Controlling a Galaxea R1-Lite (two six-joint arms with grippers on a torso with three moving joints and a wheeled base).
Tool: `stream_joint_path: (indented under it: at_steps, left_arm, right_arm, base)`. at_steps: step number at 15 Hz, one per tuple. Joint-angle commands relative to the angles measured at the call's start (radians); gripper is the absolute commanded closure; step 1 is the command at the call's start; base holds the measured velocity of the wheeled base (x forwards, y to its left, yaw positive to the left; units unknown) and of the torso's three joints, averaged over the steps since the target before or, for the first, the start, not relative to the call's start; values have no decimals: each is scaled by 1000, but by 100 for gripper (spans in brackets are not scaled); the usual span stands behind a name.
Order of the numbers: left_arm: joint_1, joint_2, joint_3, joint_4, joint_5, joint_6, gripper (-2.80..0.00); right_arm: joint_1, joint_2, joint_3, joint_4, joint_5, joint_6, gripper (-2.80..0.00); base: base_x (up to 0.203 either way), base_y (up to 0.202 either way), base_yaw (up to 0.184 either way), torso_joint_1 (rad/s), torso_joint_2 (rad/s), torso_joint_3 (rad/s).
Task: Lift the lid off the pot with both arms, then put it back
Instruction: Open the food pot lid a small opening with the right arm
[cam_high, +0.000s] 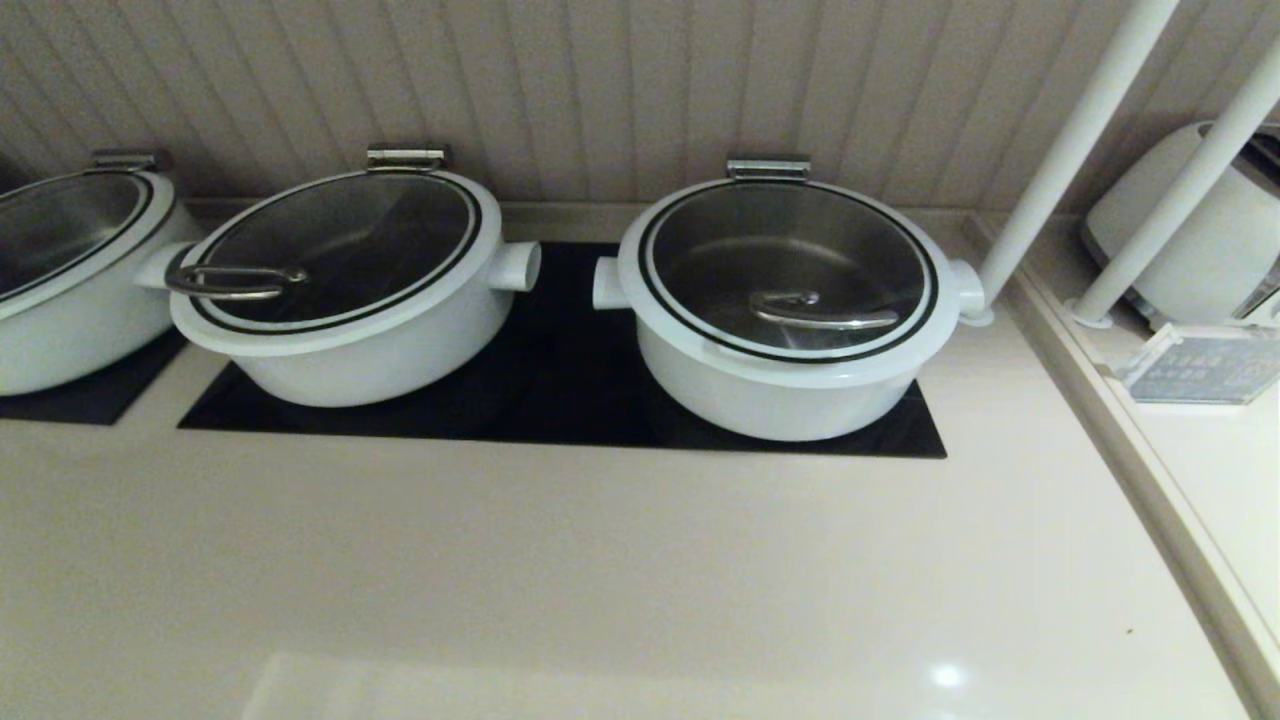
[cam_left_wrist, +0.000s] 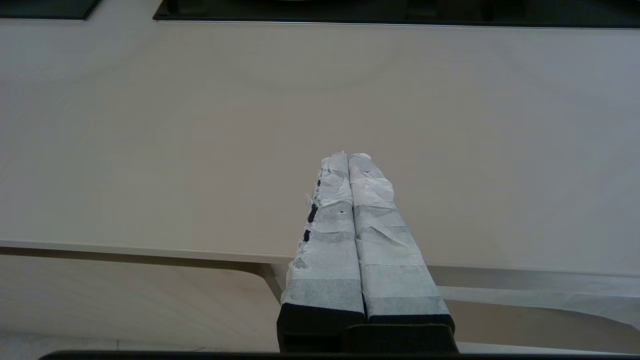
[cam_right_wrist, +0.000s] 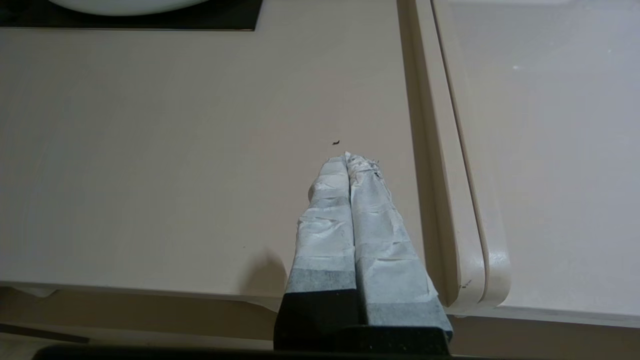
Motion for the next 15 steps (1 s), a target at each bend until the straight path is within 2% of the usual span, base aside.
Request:
stream_joint_path:
  at_steps: [1, 11, 15]
  left_arm:
    - [1, 1, 0, -1, 0, 0, 0]
    - [1, 1, 0, -1, 0, 0, 0]
    - [1, 1, 0, -1, 0, 0, 0]
  right_arm:
    - [1, 0, 0, 0, 1, 0, 0]
    - [1, 0, -14, -15, 12, -43, 0]
    - [1, 11, -192, 50, 40, -42, 0]
  base:
    - [0, 0, 0, 0, 0, 0]
    - [0, 0, 0, 0, 0, 0]
    - [0, 0, 0, 0, 0, 0]
